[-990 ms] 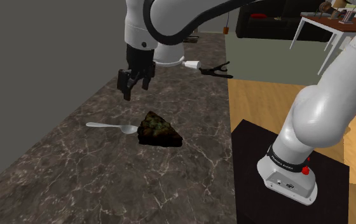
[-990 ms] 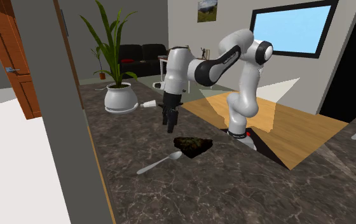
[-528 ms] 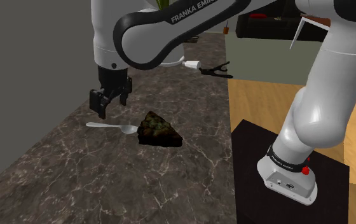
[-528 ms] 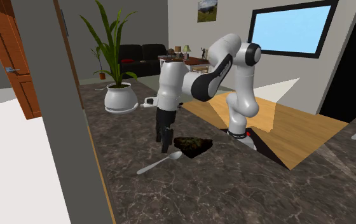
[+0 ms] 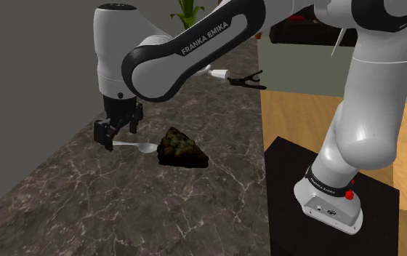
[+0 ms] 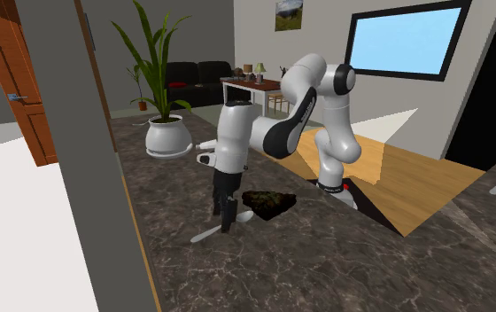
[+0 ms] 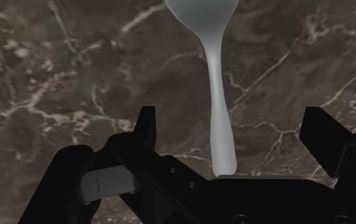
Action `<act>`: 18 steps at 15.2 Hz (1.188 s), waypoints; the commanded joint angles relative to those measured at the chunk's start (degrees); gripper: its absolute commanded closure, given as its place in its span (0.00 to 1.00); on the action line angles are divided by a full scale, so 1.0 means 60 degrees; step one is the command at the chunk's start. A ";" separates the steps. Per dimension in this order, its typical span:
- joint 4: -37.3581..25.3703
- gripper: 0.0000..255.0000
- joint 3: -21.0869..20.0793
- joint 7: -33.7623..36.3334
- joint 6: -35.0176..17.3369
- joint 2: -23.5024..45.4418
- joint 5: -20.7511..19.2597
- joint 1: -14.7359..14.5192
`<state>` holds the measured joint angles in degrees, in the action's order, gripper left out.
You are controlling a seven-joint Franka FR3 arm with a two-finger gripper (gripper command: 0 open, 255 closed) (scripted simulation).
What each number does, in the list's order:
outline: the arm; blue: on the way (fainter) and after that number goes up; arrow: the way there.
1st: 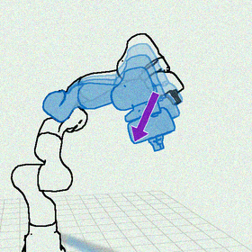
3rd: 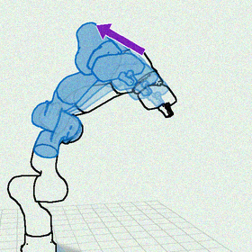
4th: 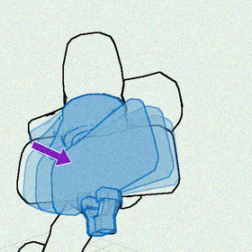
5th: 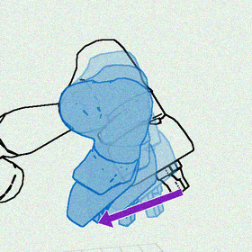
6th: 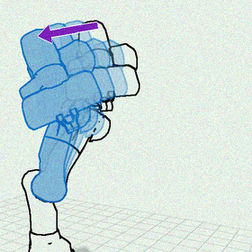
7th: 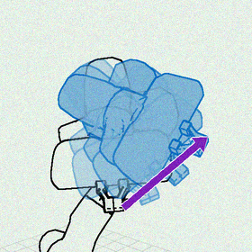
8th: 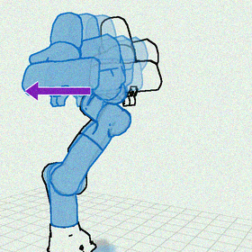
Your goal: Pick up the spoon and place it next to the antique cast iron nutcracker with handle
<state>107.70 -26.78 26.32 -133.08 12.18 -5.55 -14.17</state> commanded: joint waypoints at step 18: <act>0.0025 1.00 0.0023 0.0043 -0.0146 0.0132 -0.0082 -0.0025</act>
<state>107.86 -26.64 26.58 -133.95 12.97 -6.05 -14.31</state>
